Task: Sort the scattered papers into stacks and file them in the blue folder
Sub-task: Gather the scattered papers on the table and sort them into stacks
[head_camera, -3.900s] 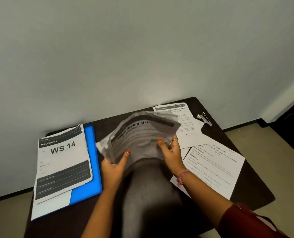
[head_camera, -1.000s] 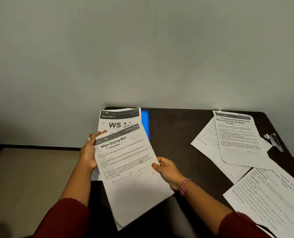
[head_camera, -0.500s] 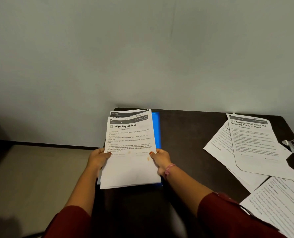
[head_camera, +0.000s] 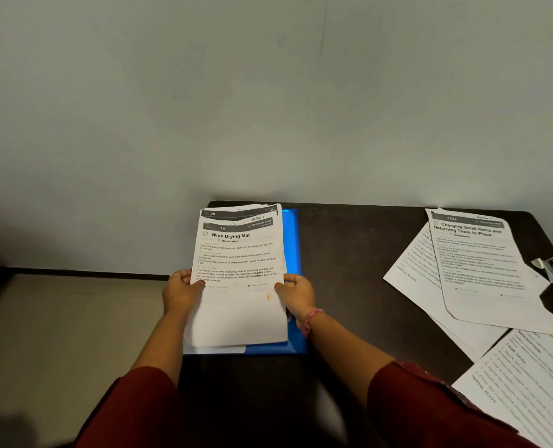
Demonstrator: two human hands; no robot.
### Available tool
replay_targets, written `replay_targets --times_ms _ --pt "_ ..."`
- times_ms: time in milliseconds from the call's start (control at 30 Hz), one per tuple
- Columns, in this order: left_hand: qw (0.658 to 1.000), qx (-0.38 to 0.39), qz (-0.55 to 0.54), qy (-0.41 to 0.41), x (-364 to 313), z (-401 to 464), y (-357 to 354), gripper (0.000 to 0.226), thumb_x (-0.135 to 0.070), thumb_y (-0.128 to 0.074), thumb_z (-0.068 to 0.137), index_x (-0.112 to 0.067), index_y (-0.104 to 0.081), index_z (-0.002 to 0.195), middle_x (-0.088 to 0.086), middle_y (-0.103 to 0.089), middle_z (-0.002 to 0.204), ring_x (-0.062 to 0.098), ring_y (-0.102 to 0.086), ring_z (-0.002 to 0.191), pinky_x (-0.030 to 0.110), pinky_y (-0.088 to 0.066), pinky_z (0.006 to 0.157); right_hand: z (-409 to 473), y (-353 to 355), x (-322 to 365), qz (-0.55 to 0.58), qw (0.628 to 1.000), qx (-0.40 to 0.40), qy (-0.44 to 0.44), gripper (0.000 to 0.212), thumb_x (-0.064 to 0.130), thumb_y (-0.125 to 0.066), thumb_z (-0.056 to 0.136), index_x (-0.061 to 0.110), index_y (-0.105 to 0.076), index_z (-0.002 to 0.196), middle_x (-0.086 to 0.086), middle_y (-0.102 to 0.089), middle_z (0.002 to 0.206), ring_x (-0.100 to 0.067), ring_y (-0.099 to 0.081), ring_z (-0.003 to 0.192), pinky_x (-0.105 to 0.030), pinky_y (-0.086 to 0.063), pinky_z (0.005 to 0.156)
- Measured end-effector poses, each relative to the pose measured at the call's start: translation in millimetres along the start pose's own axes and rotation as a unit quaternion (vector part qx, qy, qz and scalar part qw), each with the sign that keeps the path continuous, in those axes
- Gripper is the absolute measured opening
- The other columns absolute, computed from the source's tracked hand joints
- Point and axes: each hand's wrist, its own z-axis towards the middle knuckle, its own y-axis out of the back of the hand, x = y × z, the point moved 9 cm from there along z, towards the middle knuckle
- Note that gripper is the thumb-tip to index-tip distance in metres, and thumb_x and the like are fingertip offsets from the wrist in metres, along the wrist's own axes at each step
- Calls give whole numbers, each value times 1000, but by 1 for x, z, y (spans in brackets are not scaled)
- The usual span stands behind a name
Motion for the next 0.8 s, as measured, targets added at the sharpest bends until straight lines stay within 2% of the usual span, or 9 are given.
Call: replay_targets --times_ms 67,133,200,367,500,600,667,733,800 --pt "999 -17 24 -21 -6 -2 2 35 -1 -69 83 1 -58 117 14 -65 115 28 -62 104 34 -48 88 1 6 -4 -20 1000 -4 5 18 11 -63 83 13 -60 101 -6 -70 105 -22 -67 95 -41 -54 89" --pt "995 -42 70 -55 -16 -3 5 41 -3 -70 82 1 -57 121 15 -60 122 32 -59 108 38 -47 91 -3 15 -5 -30 999 -7 14 26 12 -63 84 10 -57 110 -2 -68 95 -17 -65 90 -35 -54 89" --pt "990 -66 97 -79 -24 -4 7 44 -4 -70 83 -2 -57 125 19 -51 129 36 -56 110 43 -47 95 -8 26 -6 -40 999 -5 29 28 14 -63 87 12 -54 114 3 -62 86 -11 -60 81 -26 -52 79" --pt "981 -92 91 -146 -51 -25 -7 35 -2 -65 85 -8 -60 119 19 -44 129 36 -49 115 46 -47 97 -21 65 -9 -53 996 -22 69 23 13 -62 89 15 -58 111 7 -61 85 -4 -58 80 -12 -44 68" --pt "975 -58 72 -200 -72 -52 -39 31 -3 -65 86 -10 -61 116 16 -45 130 34 -48 120 44 -45 100 -32 101 -11 -53 993 -37 98 20 10 -61 89 17 -61 107 0 -65 92 -7 -60 83 -21 -50 86" --pt "971 -22 63 -229 -82 -78 -71 30 -5 -65 87 -11 -60 116 14 -45 132 31 -46 123 44 -44 103 -42 132 -15 -74 987 -40 137 19 8 -60 90 19 -63 106 0 -65 95 -3 -60 79 -11 -48 80" --pt "965 -2 73 -250 -87 -99 -93 29 -5 -65 87 -12 -60 115 13 -46 130 28 -47 121 35 -43 102 -50 158 -21 -102 979 -59 165 21 7 -60 89 20 -64 104 1 -65 97 -1 -60 78 -6 -45 77" --pt "958 18 88 -271 -90 -119 -115 27 -4 -64 87 -12 -61 113 12 -47 127 26 -47 119 29 -38 100 -57 187 -30 -123 971 -92 185 21 5 -60 88 18 -66 103 1 -64 99 0 -60 81 -9 -44 81" --pt "951 44 93 -292 -92 -139 -138 27 -2 -64 86 -14 -63 109 11 -49 121 26 -48 116 31 -38 103 -64 219 -41 -135 964 -123 191 20 5 -60 88 16 -67 103 -1 -64 102 -6 -61 86 -18 -46 86"
